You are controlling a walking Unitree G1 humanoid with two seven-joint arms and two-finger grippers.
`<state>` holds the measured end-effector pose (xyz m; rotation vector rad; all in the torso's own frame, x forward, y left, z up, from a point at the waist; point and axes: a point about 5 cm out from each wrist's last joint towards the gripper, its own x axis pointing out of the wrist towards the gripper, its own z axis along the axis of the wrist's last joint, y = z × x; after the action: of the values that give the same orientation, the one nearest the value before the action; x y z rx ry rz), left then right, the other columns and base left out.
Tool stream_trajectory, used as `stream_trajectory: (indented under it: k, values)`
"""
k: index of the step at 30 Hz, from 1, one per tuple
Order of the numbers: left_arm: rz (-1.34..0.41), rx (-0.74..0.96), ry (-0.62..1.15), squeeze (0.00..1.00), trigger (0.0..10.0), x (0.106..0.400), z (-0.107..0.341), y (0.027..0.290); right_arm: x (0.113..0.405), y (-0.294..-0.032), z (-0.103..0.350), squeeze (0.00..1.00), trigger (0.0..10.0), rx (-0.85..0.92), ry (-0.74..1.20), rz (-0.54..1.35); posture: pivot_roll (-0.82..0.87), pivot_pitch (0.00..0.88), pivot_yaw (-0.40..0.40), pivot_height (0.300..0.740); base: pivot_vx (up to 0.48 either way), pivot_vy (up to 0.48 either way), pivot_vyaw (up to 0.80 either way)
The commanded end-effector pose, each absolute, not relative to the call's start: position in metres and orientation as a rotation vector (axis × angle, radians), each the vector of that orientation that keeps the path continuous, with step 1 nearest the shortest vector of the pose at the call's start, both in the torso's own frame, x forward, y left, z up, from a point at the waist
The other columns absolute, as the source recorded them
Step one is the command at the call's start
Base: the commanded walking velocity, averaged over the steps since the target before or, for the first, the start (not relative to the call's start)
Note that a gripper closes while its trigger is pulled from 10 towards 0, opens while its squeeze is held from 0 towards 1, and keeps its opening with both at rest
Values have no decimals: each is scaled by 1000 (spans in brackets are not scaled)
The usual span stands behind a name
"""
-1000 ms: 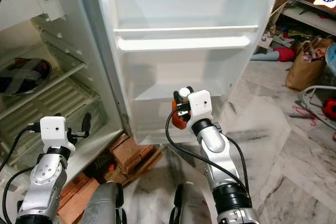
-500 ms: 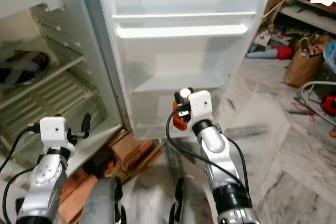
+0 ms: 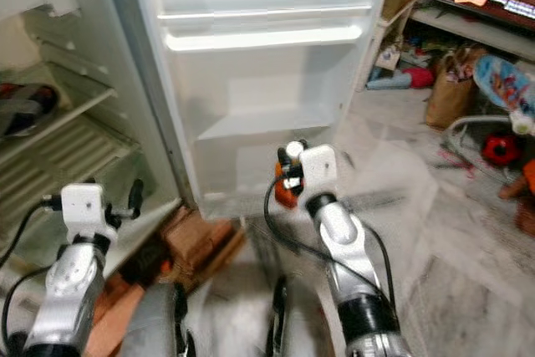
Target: Restocking fridge
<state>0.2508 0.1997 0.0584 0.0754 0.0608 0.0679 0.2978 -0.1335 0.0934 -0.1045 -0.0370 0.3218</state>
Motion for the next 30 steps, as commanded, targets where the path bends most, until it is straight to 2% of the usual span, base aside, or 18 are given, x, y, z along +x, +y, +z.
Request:
stream_trajectory:
  k: [1, 7, 13, 22, 30]
  values:
    - [63, 80, 78, 0, 10000, 248, 55, 199, 299, -133, 98, 0, 10000, -103, -60, 322, 9, 50, -34, 628, 330, 0, 0]
    - [67, 75, 82, 0, 10000, 248, 54, 200, 299, -133, 98, 0, 10000, -104, -59, 322, 11, 48, -34, 628, 304, 0, 0]
    - [63, 77, 82, 0, 10000, 248, 54, 199, 299, -133, 97, 0, 10000, -103, -56, 324, 13, 47, -36, 628, 0, 0, 0]
    - [69, 74, 83, 0, 10000, 247, 54, 199, 300, -132, 97, 0, 10000, -103, -59, 328, 18, 47, -37, 628, 187, 0, 0]
    - [76, 76, 95, 0, 10000, 231, 57, 206, 301, -138, 90, 0, 10000, -121, -35, 305, 44, 122, -38, 618, 0, 0, 0]
